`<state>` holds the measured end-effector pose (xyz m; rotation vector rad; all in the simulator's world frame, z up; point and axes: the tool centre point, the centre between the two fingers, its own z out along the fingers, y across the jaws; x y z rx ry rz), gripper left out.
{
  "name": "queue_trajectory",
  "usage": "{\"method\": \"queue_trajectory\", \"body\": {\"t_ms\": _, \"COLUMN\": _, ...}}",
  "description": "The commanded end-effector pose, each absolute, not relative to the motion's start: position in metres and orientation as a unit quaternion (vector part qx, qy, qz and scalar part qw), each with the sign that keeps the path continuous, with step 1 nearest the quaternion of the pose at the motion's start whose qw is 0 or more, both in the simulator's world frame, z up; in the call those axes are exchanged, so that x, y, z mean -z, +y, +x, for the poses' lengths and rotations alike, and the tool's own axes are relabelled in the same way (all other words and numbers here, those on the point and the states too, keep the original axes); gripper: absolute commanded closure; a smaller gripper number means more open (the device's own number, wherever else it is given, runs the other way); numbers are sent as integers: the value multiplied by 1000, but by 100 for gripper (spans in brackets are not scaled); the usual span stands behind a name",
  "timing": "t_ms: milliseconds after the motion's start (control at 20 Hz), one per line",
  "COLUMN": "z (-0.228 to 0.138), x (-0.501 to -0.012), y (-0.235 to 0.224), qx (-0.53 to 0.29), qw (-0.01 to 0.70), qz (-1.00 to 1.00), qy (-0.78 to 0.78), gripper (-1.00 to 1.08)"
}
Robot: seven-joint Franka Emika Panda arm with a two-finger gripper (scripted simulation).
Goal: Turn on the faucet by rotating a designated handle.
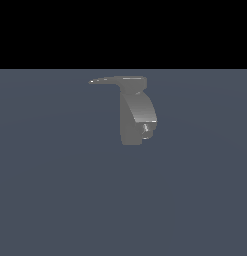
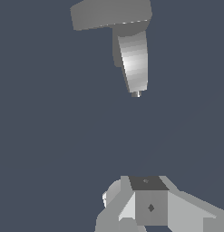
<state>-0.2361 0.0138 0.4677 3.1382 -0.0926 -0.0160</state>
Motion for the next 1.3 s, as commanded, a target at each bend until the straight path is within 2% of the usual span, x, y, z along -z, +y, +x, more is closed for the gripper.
{"method": "queue_trajectory", "body": {"t_ms": 0, "z": -232, "x": -463, "y": 21, "qx": 5, "qw": 1, "qz": 999, "qy": -45, "gripper": 108}}
{"method": "queue_trajectory", "body": {"t_ms": 550, "z": -196, "x": -432, "y": 64, "qx": 5, "qw": -1, "qz": 989, "qy": -147, "gripper": 108}}
{"method": "queue_trajectory", "body": {"t_ms": 1250, "z": -132, "x": -389, "y": 110, "qx": 5, "qw": -3, "qz": 958, "qy": -287, "gripper": 108}}
